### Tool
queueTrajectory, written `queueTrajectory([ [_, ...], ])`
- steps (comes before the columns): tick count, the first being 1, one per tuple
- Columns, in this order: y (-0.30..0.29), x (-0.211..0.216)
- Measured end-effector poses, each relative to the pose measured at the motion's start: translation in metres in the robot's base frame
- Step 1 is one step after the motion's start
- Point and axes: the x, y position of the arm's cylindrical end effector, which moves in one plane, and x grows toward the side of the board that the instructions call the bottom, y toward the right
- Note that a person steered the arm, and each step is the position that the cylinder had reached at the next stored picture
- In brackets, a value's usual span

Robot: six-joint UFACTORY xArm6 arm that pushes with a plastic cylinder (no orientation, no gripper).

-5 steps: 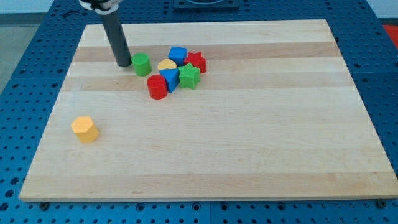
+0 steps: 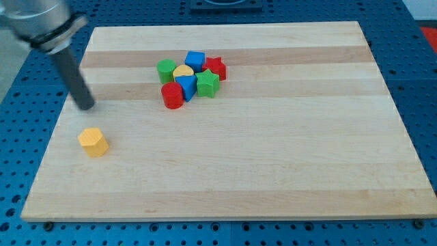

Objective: Move yellow hexagon closer to green circle

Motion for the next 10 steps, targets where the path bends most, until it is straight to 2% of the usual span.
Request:
queueTrajectory([
  [1, -0.028, 0.050],
  [2, -0.022, 0.089],
  [3, 0.003, 0.109],
  [5, 0.037, 0.096],
  [8, 0.052, 0.020],
  [10, 0.056, 0.060],
])
